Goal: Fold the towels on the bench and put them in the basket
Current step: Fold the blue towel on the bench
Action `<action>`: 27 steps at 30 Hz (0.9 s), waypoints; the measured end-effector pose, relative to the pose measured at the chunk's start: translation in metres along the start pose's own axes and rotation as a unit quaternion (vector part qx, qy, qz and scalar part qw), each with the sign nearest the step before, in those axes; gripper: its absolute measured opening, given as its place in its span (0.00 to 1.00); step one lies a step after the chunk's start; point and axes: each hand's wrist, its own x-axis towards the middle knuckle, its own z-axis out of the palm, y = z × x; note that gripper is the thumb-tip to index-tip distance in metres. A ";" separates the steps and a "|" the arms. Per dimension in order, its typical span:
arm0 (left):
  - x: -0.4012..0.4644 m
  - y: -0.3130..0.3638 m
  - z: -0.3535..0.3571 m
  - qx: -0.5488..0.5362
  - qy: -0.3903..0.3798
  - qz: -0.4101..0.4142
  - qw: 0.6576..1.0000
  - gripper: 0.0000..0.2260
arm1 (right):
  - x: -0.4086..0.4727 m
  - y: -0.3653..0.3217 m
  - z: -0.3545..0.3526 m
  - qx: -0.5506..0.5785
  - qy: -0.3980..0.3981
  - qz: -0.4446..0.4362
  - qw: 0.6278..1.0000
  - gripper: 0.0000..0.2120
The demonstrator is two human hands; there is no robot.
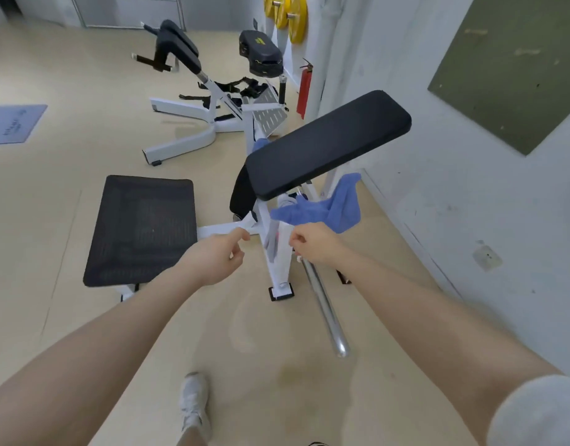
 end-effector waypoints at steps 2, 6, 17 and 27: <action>0.041 -0.032 -0.017 0.009 -0.019 0.018 1.000 0.16 | 0.045 -0.014 -0.002 0.013 -0.002 0.016 1.000 0.14; 0.126 -0.082 -0.055 0.029 -0.067 0.057 0.996 0.15 | 0.129 -0.032 -0.007 0.042 0.009 0.058 0.997 0.15; 0.372 -0.126 -0.092 0.036 -0.129 0.101 0.986 0.13 | 0.326 0.024 -0.068 0.085 0.073 0.181 0.977 0.10; 0.581 -0.170 -0.147 -0.051 -0.074 0.005 0.996 0.15 | 0.550 0.046 -0.154 0.089 0.067 0.133 0.985 0.12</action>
